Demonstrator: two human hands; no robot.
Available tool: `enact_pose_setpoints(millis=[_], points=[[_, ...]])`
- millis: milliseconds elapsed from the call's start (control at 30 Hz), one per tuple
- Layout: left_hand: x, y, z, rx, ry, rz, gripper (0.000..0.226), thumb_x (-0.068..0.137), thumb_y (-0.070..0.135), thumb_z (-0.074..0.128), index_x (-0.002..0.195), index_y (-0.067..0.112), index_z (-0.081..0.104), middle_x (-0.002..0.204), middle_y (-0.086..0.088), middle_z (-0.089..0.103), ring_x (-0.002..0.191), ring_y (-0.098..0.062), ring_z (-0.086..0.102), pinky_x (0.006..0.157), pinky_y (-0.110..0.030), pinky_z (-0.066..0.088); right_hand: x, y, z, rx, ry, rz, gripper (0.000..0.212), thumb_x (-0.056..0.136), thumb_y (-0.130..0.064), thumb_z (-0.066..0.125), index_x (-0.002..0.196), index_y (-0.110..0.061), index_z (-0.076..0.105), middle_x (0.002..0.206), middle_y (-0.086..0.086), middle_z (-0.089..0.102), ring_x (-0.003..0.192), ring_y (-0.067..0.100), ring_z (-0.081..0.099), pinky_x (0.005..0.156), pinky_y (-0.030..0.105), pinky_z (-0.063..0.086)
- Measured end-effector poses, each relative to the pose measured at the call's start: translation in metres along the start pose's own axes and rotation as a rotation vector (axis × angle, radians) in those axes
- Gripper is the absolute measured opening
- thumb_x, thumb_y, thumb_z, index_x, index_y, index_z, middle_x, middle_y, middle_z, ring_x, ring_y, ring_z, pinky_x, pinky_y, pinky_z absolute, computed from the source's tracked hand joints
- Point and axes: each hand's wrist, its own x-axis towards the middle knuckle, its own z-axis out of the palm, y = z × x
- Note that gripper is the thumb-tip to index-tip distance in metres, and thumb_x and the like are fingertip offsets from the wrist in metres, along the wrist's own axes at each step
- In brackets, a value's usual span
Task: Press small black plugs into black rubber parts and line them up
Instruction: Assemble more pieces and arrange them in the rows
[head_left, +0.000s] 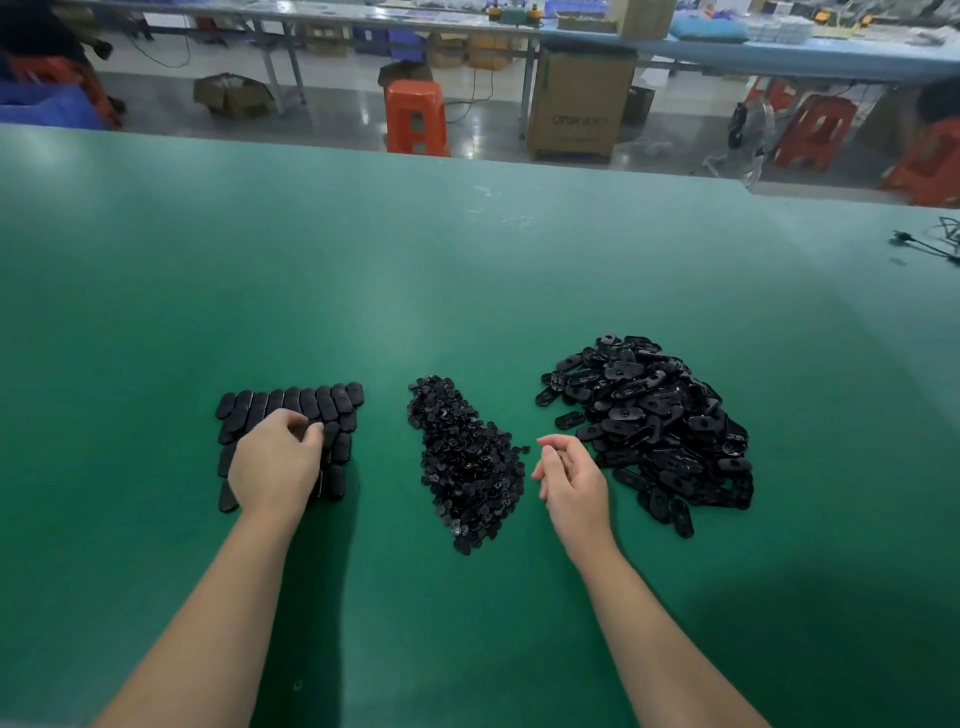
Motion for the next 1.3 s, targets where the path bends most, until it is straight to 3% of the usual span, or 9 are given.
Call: enact_pose_setpoints(millis=[133, 267, 400, 567, 700, 767, 867, 1100, 1300], points=[[-0.019, 0.025, 0.009, -0.093, -0.094, 0.272, 0.012, 0.094, 0.028, 0.063, 0.098, 0.024, 0.074, 0.086, 0.004, 0.074, 0.074, -0.019, 0.065, 0.068, -0.032, 0.053, 0.0, 0.0, 0.0, -0.009, 0.006, 0.006, 0.015, 0.105, -0.02, 0.051, 0.101, -0.027, 0.063, 0.068, -0.009, 0.063, 0.053, 0.01, 0.045, 0.048, 0.027, 0.036], [-0.05, 0.051, 0.031, -0.087, -0.196, 0.445, 0.019, 0.099, 0.025, 0.057, 0.109, 0.024, 0.074, 0.092, 0.005, 0.066, 0.069, -0.013, 0.057, 0.063, -0.031, 0.051, 0.0, 0.001, 0.0, -0.019, 0.007, 0.012, 0.016, 0.105, -0.019, 0.051, 0.1, -0.029, 0.063, 0.068, -0.011, 0.064, 0.052, 0.01, 0.045, 0.046, 0.026, 0.036], [-0.073, 0.056, 0.052, -0.067, -0.211, 0.39, 0.029, 0.102, 0.018, 0.049, 0.122, 0.019, 0.069, 0.102, 0.002, 0.062, 0.077, -0.02, 0.061, 0.066, -0.035, 0.051, 0.001, 0.003, 0.0, -0.067, 0.016, 0.022, 0.018, 0.104, -0.018, 0.051, 0.098, -0.032, 0.062, 0.071, -0.008, 0.066, 0.053, 0.011, 0.045, 0.047, 0.027, 0.036], [-0.079, 0.052, 0.059, -0.099, -0.148, 0.355, 0.034, 0.096, 0.005, 0.051, 0.126, 0.013, 0.068, 0.103, -0.001, 0.061, 0.065, -0.02, 0.054, 0.055, -0.03, 0.038, 0.001, 0.003, 0.002, -0.137, 0.036, -0.008, 0.019, 0.103, -0.013, 0.051, 0.098, -0.029, 0.06, 0.076, -0.006, 0.061, 0.052, 0.005, 0.042, 0.052, 0.024, 0.037], [-0.079, 0.051, 0.059, -0.05, -0.161, 0.39, 0.035, 0.094, 0.005, 0.054, 0.125, 0.013, 0.069, 0.1, 0.0, 0.058, 0.062, -0.021, 0.053, 0.054, -0.031, 0.038, -0.004, -0.002, 0.006, -0.487, 0.152, -0.186, 0.019, 0.101, -0.01, 0.053, 0.115, -0.018, 0.066, 0.112, -0.007, 0.059, 0.074, 0.001, 0.056, 0.066, 0.018, 0.043], [-0.08, 0.05, 0.059, -0.052, -0.17, 0.398, 0.035, 0.094, 0.005, 0.054, 0.124, 0.012, 0.07, 0.101, 0.0, 0.058, 0.062, -0.021, 0.053, 0.055, -0.031, 0.039, -0.005, -0.001, 0.001, -0.726, 0.18, -0.249, 0.028, 0.1, -0.011, 0.058, 0.127, -0.013, 0.065, 0.125, -0.002, 0.059, 0.088, 0.01, 0.065, 0.07, 0.021, 0.05], [-0.082, 0.048, 0.059, -0.077, -0.161, 0.419, 0.031, 0.093, 0.005, 0.057, 0.12, 0.011, 0.072, 0.099, 0.0, 0.06, 0.061, -0.021, 0.054, 0.055, -0.032, 0.044, 0.002, 0.001, -0.012, -0.918, 0.113, -0.146, 0.039, 0.103, -0.02, 0.054, 0.141, -0.015, 0.055, 0.136, -0.001, 0.049, 0.108, 0.015, 0.06, 0.08, 0.026, 0.05], [-0.083, 0.047, 0.059, -0.113, -0.132, 0.424, 0.016, 0.097, 0.02, 0.062, 0.104, 0.013, 0.074, 0.095, 0.002, 0.06, 0.064, -0.02, 0.059, 0.06, -0.036, 0.051, 0.013, -0.004, -0.022, -0.955, -0.078, -0.149, 0.025, 0.105, -0.023, 0.051, 0.126, -0.022, 0.066, 0.119, -0.006, 0.055, 0.088, 0.016, 0.063, 0.071, 0.026, 0.048], [-0.082, 0.047, 0.058, -0.152, -0.14, 0.409, 0.012, 0.097, 0.022, 0.063, 0.1, 0.013, 0.072, 0.096, 0.003, 0.06, 0.07, -0.018, 0.06, 0.064, -0.036, 0.053, 0.02, -0.005, -0.027, -0.985, -0.098, -0.055, 0.032, 0.102, -0.036, 0.058, 0.13, -0.021, 0.062, 0.114, -0.005, 0.042, 0.077, 0.017, 0.053, 0.066, 0.027, 0.041]])
